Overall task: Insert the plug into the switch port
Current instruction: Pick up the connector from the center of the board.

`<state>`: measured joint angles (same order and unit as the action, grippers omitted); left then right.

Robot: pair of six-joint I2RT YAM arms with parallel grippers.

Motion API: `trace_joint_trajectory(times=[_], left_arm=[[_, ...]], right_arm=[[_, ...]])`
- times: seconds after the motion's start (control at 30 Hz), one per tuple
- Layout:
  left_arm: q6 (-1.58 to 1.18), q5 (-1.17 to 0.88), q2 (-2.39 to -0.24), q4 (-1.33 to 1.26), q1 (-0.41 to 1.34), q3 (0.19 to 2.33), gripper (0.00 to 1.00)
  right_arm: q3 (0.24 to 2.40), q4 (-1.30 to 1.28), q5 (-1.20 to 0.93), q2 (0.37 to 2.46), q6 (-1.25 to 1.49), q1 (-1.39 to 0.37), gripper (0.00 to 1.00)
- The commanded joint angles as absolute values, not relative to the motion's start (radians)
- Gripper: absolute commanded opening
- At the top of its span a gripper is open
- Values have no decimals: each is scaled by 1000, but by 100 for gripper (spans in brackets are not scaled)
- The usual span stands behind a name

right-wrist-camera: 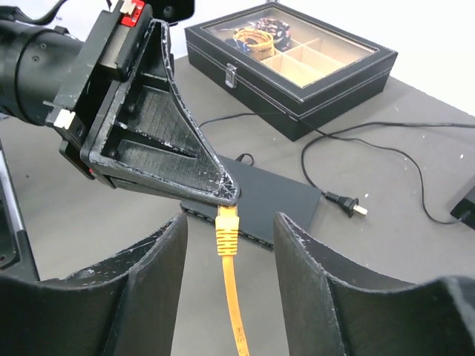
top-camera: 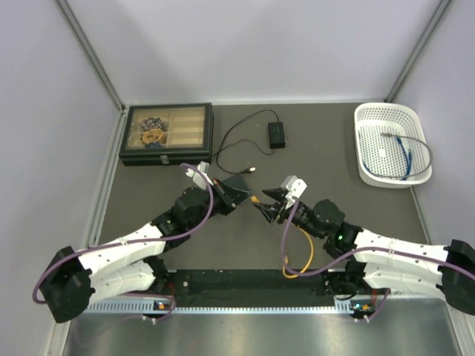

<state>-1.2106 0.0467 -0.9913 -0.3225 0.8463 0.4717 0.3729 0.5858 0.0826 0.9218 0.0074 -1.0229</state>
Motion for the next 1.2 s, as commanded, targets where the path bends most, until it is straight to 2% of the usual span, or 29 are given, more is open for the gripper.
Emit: trace_joint_trajectory(times=[0.0, 0.47, 0.67, 0.8, 1.17], left_arm=[[-1256, 58, -985, -402, 850, 459, 0], [-1270, 57, -969, -408, 850, 454, 0], [-1270, 55, -969, -410, 851, 454, 0], [-1275, 48, -979, -411, 851, 454, 0], [-1281, 51, -969, -411, 851, 457, 0]], right_arm=[[394, 673, 55, 953, -25, -1023, 49], [399, 713, 67, 1017, -26, -1023, 40], [397, 715, 71, 1023, -29, -1023, 28], [399, 712, 64, 1028, -29, -1023, 16], [407, 701, 44, 1055, -26, -1023, 21]])
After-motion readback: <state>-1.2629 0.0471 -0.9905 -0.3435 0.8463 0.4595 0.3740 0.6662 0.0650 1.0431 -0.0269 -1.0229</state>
